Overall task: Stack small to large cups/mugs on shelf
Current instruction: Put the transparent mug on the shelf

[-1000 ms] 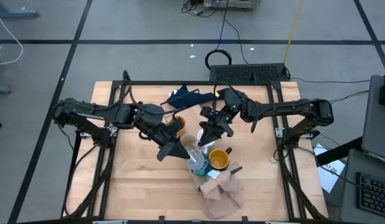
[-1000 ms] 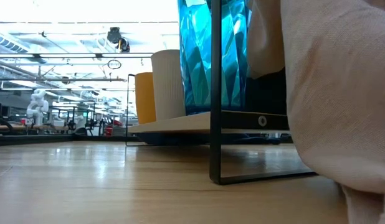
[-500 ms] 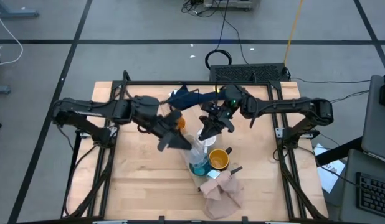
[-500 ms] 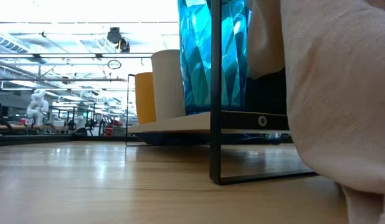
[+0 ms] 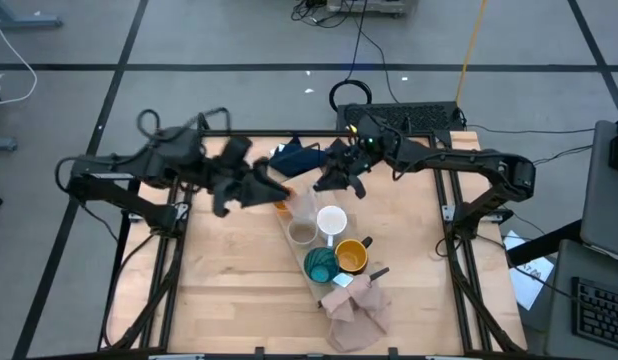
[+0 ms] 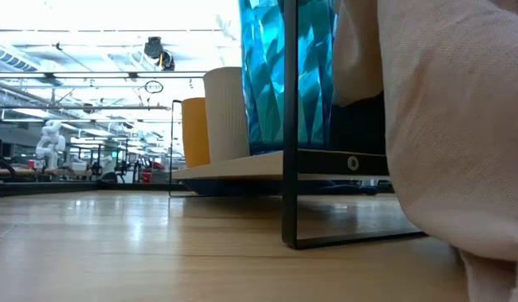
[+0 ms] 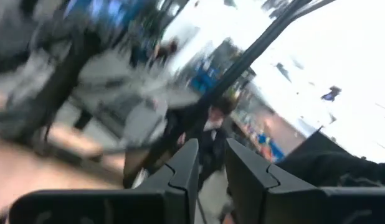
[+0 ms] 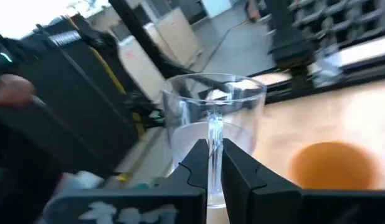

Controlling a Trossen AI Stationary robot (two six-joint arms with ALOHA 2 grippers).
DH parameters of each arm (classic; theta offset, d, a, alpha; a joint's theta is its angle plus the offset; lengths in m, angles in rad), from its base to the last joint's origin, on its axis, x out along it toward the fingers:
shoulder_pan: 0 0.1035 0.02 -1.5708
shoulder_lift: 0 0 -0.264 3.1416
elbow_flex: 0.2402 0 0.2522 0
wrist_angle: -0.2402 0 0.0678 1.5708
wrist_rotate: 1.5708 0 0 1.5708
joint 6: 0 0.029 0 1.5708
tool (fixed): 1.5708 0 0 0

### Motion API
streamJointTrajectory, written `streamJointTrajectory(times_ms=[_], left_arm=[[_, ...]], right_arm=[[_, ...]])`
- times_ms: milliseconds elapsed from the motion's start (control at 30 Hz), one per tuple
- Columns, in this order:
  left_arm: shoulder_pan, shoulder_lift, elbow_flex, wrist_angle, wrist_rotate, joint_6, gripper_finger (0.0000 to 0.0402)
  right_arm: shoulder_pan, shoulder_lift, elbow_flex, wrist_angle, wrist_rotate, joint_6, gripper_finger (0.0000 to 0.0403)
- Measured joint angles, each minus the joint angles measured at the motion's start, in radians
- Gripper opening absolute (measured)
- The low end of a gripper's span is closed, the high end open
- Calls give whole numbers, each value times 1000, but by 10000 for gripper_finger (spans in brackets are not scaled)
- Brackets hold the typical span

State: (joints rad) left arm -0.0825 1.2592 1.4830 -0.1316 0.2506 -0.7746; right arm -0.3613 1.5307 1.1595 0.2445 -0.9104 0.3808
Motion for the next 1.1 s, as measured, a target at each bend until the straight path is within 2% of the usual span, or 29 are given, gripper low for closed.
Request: streamJointTrajectory(times_ms=[367,500,633,900,1100], left_arm=[[-58,-149,1,22,-266,189,79],[-74,-178,1,23,-322,227,79],[-78,-192,1,25,-357,257,79],[-78,-187,1,24,-378,277,79],[-76,-182,1,25,-404,277,79]], right_arm=[[-64,-1,-1,-135,179,-381,10],[-82,-1,-28,-161,210,-446,10],[-99,-23,-109,-88,238,-447,10],[-169,-122,-365,346,345,-318,10],[-180,-136,-451,372,361,-321,10]])
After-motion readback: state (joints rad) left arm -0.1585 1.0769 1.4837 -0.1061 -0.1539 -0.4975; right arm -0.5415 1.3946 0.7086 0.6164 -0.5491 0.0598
